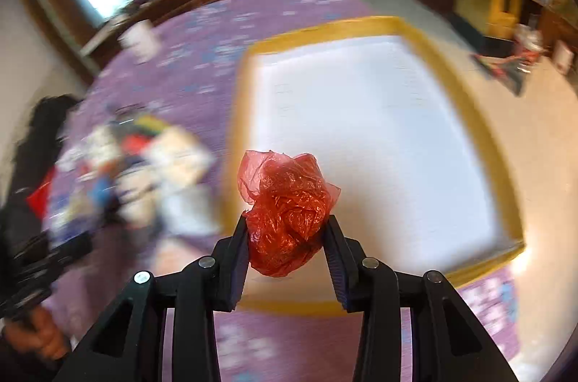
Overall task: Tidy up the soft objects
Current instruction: 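Carry the Vinda pack and red bag over the white tray with both tools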
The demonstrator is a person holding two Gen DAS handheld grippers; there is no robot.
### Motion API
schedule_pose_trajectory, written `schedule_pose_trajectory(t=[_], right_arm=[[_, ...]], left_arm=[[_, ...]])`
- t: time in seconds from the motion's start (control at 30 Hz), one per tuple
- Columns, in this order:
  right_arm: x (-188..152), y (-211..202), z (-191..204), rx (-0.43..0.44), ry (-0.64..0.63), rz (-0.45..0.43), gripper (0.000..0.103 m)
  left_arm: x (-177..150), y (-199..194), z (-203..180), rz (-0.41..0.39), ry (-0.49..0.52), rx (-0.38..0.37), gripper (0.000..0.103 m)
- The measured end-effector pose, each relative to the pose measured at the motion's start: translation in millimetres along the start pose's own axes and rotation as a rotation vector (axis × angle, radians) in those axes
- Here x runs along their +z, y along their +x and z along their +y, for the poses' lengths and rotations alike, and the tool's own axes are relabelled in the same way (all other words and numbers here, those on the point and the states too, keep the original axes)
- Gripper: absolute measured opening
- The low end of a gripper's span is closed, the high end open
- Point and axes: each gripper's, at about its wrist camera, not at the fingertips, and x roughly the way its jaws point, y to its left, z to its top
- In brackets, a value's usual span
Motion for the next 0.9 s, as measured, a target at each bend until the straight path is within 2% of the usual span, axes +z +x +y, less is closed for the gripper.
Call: schedule_pose_trajectory(t=[0.1,0.2,0.47,0.57,0.9], right_arm=[[-2,19,-17,-0.030,-0.010,0.054,0.042],[-17,25,-15,0.017,-0.024,0.119,0.042],[-59,2,-1,0.124,-0.105,0.216,0.042],[-61,-15,-16,0.176,-0.083,0.175,0.042],[-23,-54,-53,0.213,-0.026,0.030,0.042]], left_arm=[[1,4,-11,0.005,0.007,0.006,0.028],[0,3,-21,0.002,0.017,0.018,0.028],[6,7,-38,-0.003,0.008,0.039,0.028],[9,10,-50,-0.003,0.021,0.037,0.028],[31,35,-104,0.043,0.089,-0.012,0.028]])
